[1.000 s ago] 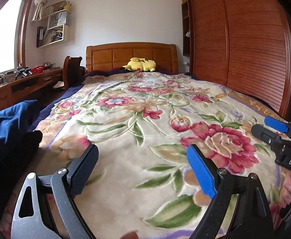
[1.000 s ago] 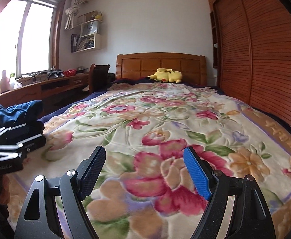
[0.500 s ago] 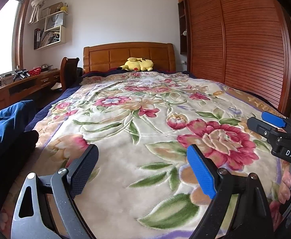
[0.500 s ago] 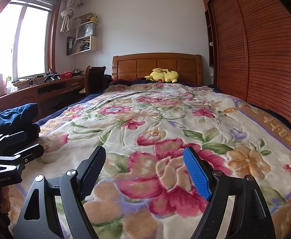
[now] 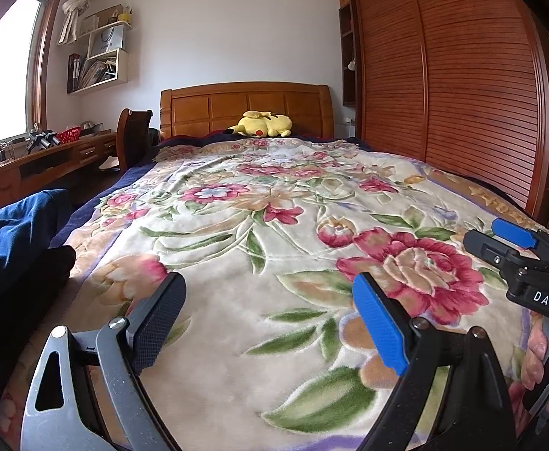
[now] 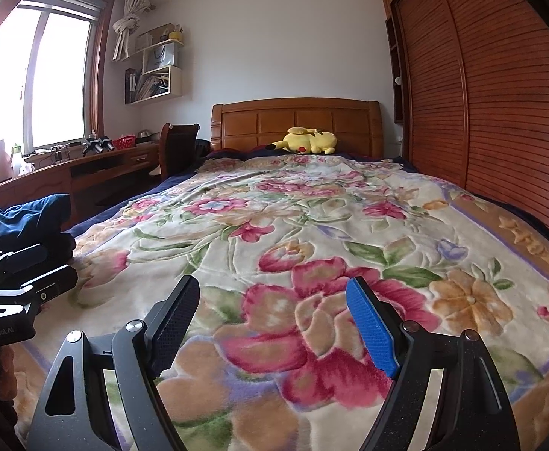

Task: Fold large clothes

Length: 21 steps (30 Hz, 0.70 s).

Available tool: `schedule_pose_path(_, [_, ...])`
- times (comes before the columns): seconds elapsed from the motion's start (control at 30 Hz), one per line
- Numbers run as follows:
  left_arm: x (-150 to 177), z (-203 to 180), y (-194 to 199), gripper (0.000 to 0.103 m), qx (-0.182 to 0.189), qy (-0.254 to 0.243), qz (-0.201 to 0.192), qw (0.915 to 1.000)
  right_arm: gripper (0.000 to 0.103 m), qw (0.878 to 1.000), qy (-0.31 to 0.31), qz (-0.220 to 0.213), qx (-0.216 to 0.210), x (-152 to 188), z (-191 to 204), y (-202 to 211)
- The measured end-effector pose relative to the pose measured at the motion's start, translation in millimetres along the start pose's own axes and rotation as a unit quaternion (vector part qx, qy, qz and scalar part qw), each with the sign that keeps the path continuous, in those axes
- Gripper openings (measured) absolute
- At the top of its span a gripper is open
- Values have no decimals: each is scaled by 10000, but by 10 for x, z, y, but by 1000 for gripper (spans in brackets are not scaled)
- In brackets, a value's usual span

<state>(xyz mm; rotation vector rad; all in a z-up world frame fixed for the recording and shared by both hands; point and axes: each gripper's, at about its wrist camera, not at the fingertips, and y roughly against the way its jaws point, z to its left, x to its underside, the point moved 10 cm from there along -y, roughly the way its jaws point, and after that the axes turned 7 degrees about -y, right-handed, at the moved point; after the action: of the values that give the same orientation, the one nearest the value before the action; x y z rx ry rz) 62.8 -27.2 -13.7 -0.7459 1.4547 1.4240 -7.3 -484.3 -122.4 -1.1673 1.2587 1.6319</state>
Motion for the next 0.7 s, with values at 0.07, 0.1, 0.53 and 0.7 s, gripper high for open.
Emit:
schedule_pose_path(0.07, [-1,-3,1,91,2,-6,-1,10000,82,10000,2,3,-9,4,1,-2])
schedule_pose_path(0.1, [-2,-2,2,91,0,-13,3,10000,82,10000,2,3,-8,7,3,-2])
schedule_pose_path(0.53, [-10,19,17,91,-29,-17,-17,10000,82,10000,7,-8,-21,4,10,-5])
schedule_pose_path(0.7, [-6,19,18,91,-19,-11,-15,10000,82,10000,8,-8,-18,0,7,-7])
